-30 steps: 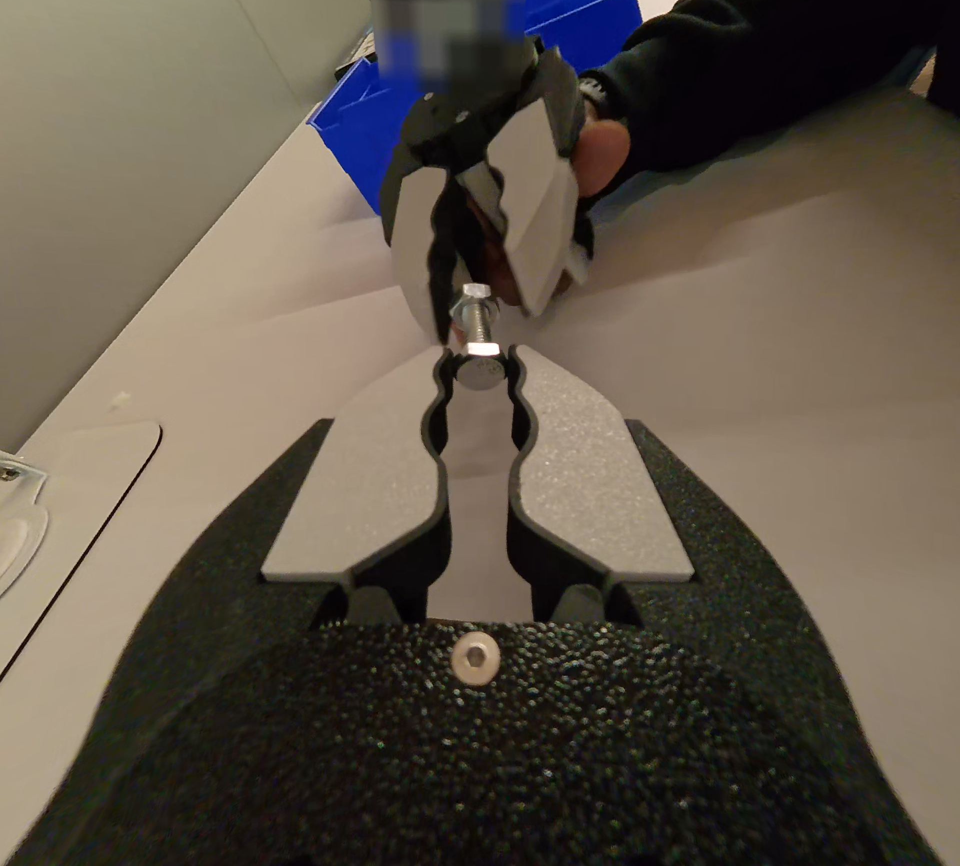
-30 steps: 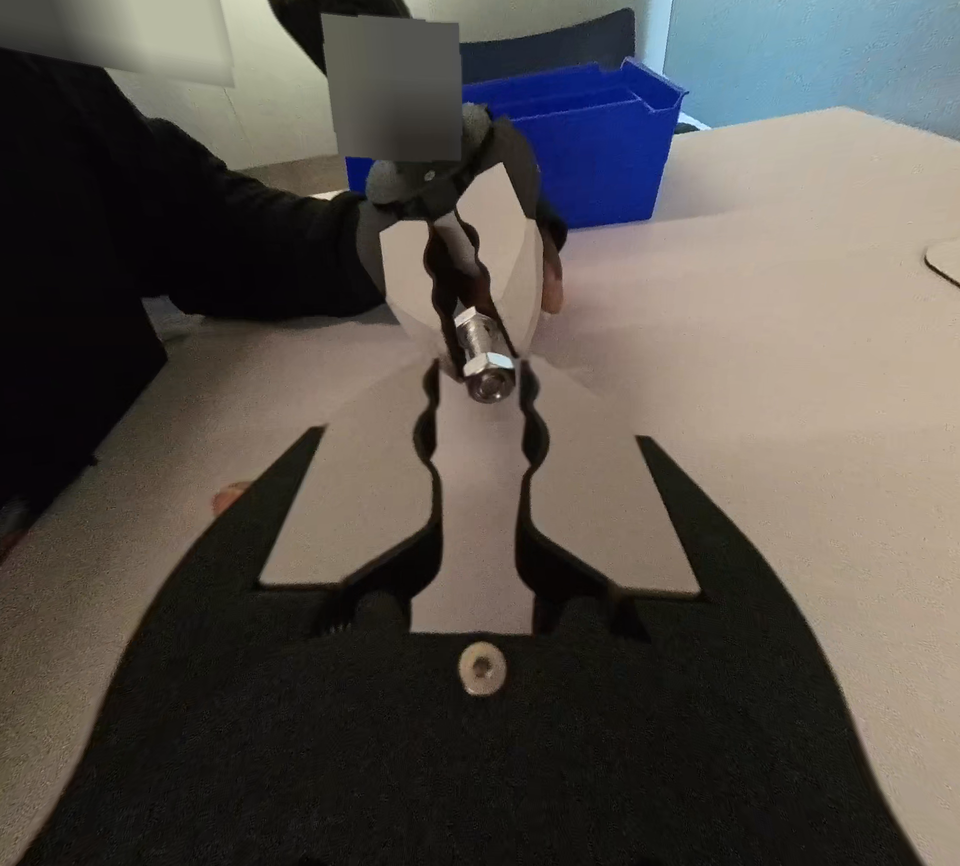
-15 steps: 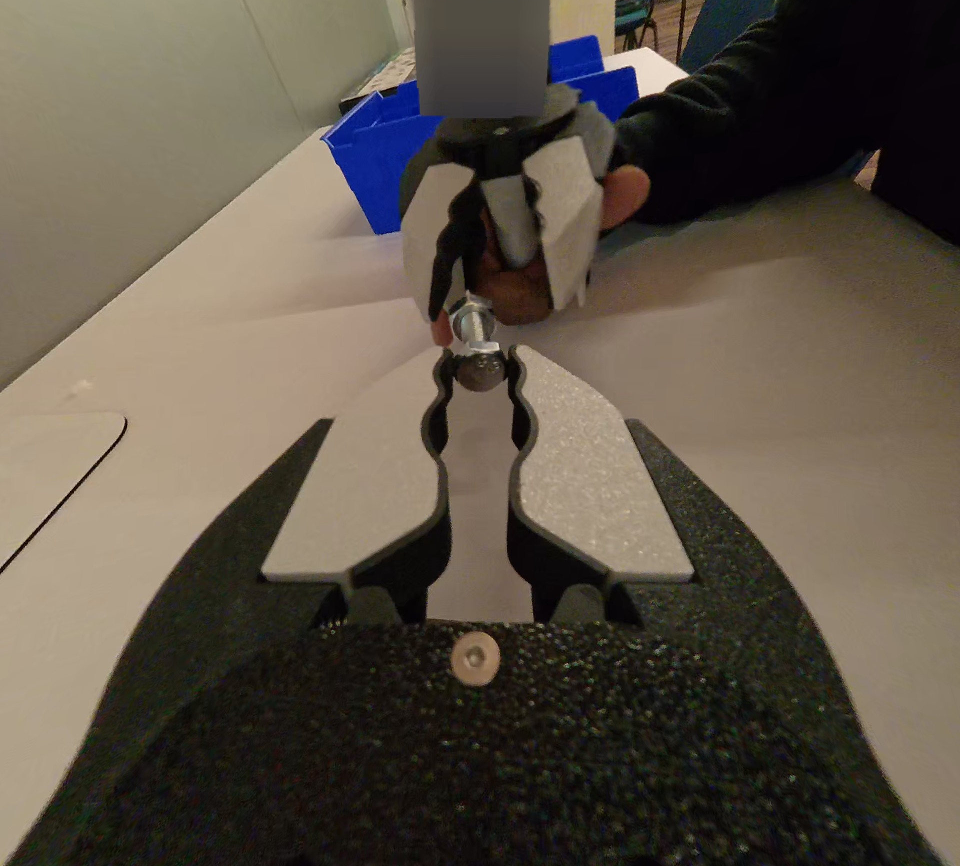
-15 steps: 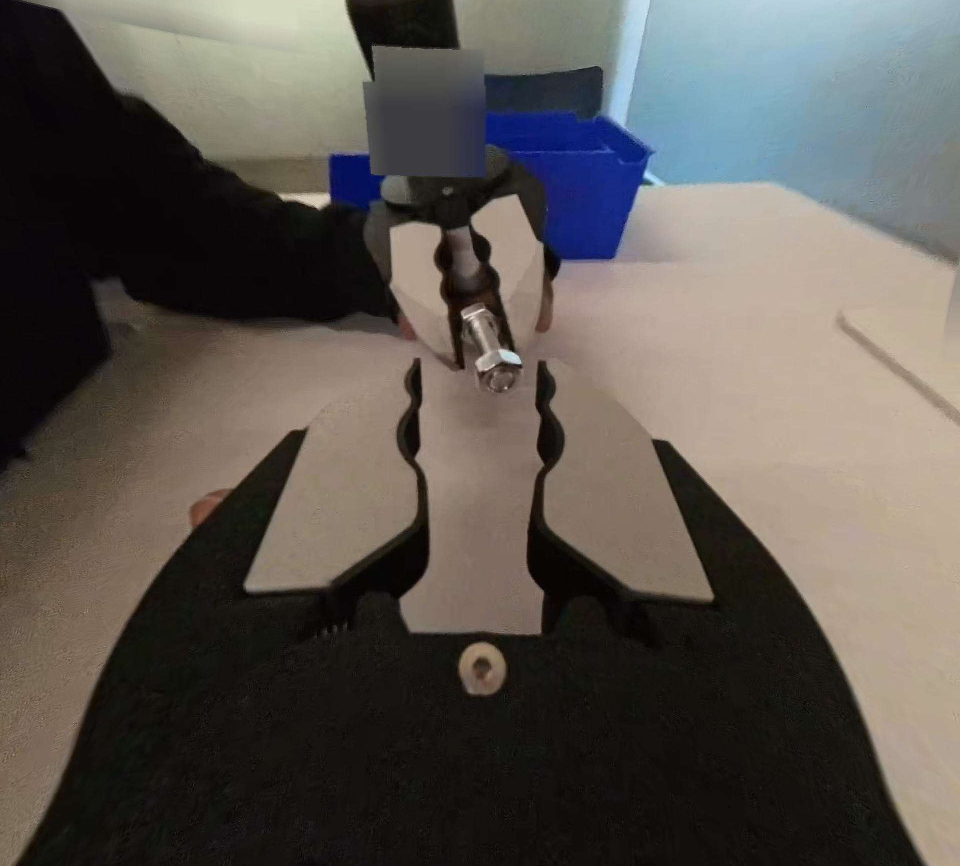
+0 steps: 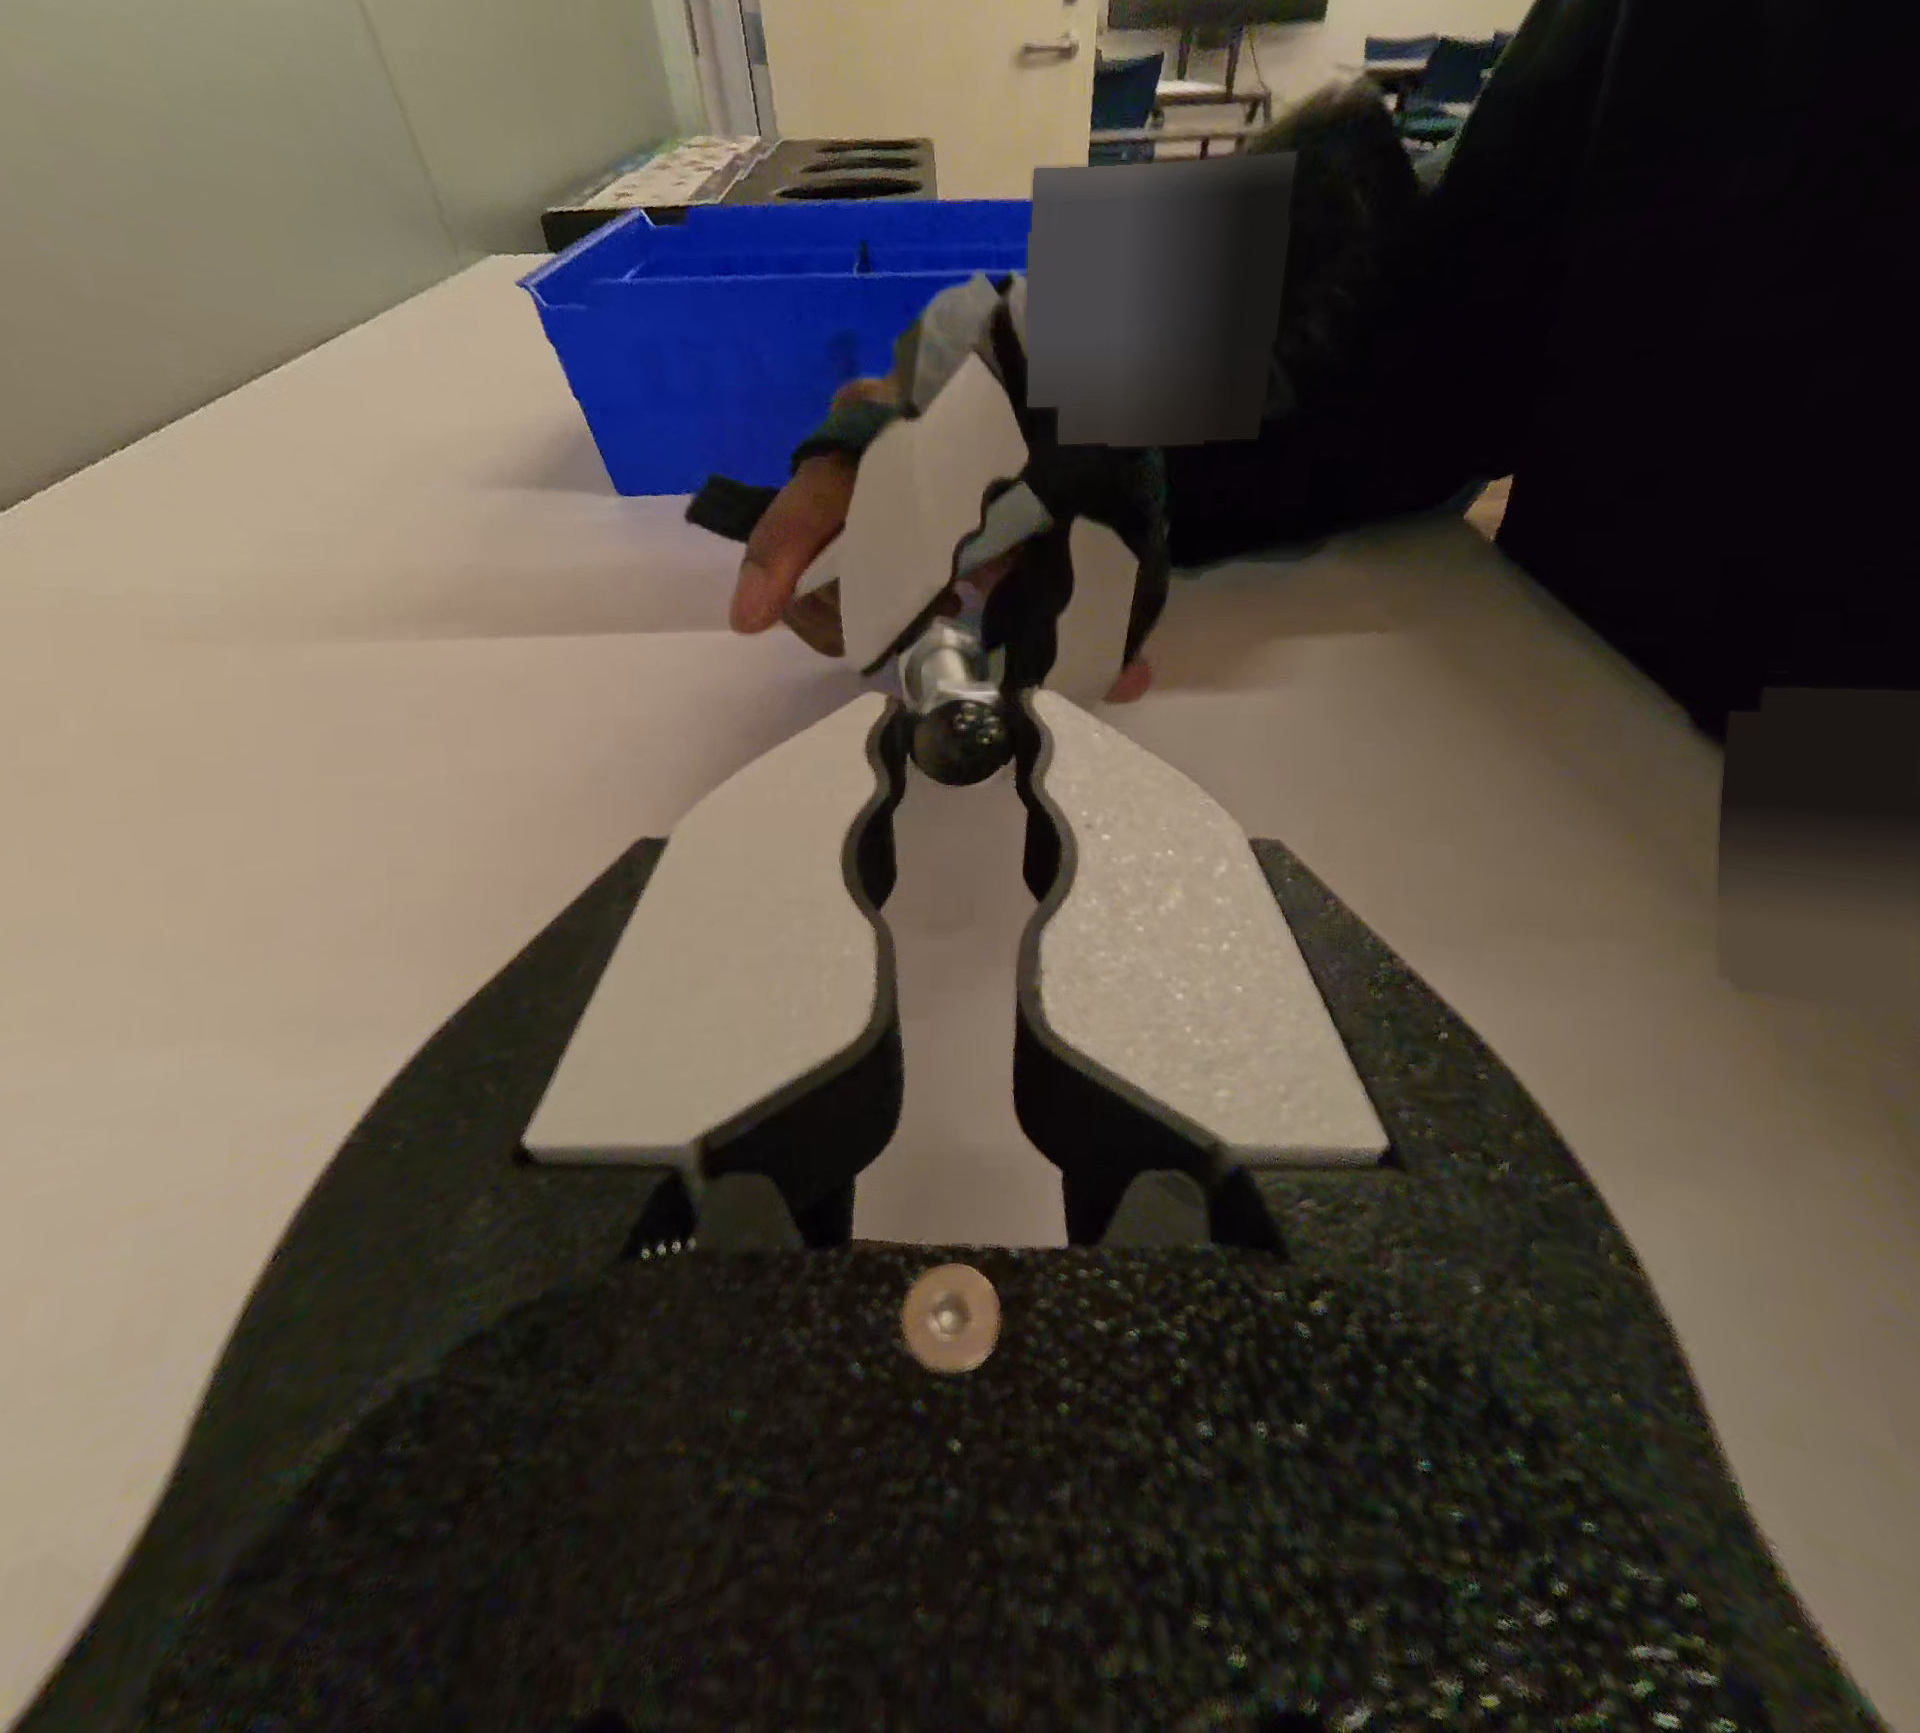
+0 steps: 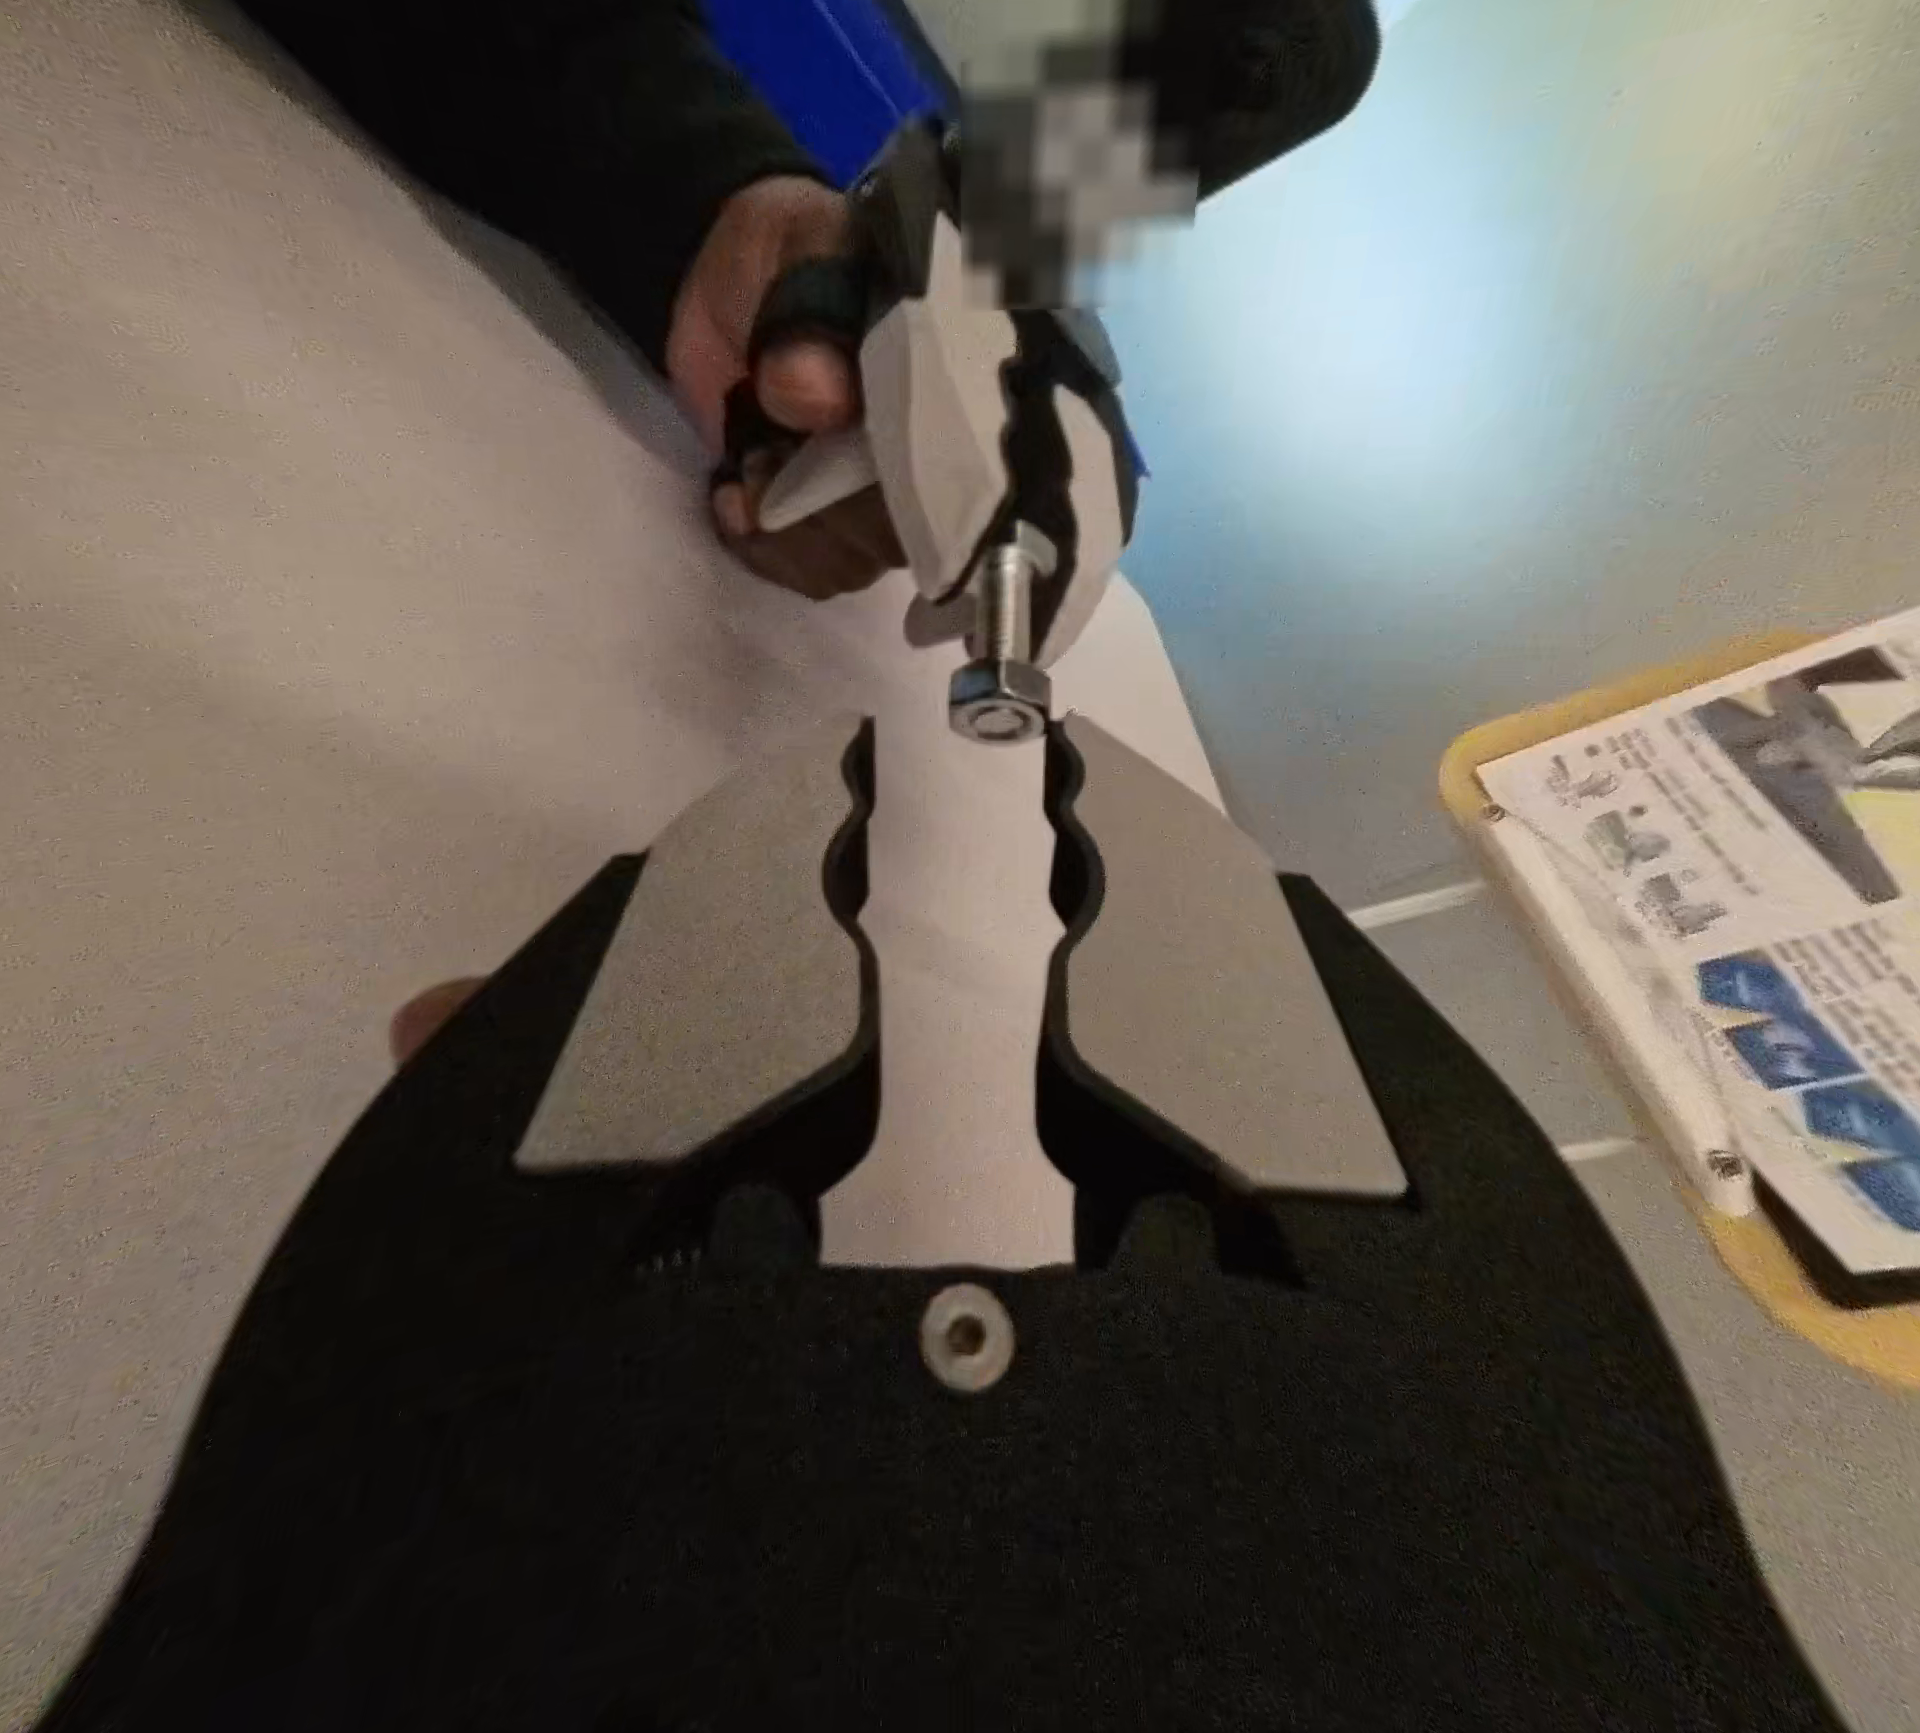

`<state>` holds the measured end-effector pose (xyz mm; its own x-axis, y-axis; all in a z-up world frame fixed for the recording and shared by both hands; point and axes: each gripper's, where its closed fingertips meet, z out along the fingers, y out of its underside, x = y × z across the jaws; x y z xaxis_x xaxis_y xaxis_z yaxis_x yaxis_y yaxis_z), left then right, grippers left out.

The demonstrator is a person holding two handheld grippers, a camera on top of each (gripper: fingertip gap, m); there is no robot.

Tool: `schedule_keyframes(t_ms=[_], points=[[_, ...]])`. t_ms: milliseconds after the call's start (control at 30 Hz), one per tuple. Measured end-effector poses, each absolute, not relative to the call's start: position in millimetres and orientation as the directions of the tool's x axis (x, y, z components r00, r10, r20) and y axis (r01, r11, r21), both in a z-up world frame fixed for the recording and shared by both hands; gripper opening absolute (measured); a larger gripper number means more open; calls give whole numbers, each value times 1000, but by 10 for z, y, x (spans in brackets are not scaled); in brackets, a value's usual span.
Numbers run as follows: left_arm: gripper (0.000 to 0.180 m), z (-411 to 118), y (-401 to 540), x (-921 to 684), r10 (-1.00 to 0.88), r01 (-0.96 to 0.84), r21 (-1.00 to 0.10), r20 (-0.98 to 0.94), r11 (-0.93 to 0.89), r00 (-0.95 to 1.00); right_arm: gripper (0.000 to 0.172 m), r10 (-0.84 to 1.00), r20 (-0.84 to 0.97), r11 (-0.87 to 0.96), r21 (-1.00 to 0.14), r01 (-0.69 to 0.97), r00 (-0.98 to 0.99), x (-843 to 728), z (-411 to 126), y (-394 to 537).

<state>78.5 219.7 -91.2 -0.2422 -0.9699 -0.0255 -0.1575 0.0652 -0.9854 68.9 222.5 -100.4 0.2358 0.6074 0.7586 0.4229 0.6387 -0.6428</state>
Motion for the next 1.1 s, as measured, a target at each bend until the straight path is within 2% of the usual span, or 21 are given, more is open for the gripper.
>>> schedule_keyframes(t_ms=[67,133,200,267,400,533,600,667,800,867,900,967,1000,1033,1100], points=[[19,-878,2224,773,-973,-136,-990,-13,46,-231,38,738,618,510,-773,377,270,671,-1021,2249],[19,-828,2246,752,-974,-98,-995,-11,34,-224,41,866,398,322,-907,271,304,662,-958,2260],[19,-797,2263,737,-976,-74,-997,-10,27,-220,42,933,191,148,-976,159,305,669,-873,2269],[19,-797,2258,738,-975,-72,-997,-18,34,-220,41,956,26,5,-998,69,293,685,-798,2287],[19,-804,2239,761,-975,-71,-996,-38,55,-219,39,936,-301,-295,-953,-62,183,681,-711,2282],[19,-691,2229,755,-976,16,-999,-46,43,-215,42,827,-562,-549,-811,-201,7,733,-529,2293],[19,-639,2227,745,-976,54,-998,-49,39,-212,40,756,-653,-643,-729,-236,-43,759,-510,2349],[19,-620,2219,752,-977,70,-997,-58,44,-205,37,718,-694,-686,-694,-219,-51,743,-564,2362],[19,-656,2226,776,-979,49,-997,-72,64,-191,30,705,-707,-705,-689,-169,-61,679,-609,2299],[19,-664,2234,777,-980,41,-997,-69,62,-187,15,766,-643,-633,-753,-181,-4,688,-603,2321],[19,-674,2245,782,-982,30,-998,-60,55,-180,15,816,-577,-563,-808,-173,43,695,-604,2325],[19,-696,2255,798,-983,5,-1000,-26,25,-182,15,926,-342,-324,-937,-127,160,716,-597,2318],[19,-705,2258,810,-983,-7,-1000,2,0,-184,14,961,-144,-128,-988,-82,235,731,-587,2304],[19,-705,2250,820,-981,-12,-1000,29,-27,-194,13,947,98,106,-994,-7,306,745,-583,2275],[19,-694,2252,823,-979,-7,-999,54,-54,-195,13,744,518,504,-850,155,421,806,-527,2241]])
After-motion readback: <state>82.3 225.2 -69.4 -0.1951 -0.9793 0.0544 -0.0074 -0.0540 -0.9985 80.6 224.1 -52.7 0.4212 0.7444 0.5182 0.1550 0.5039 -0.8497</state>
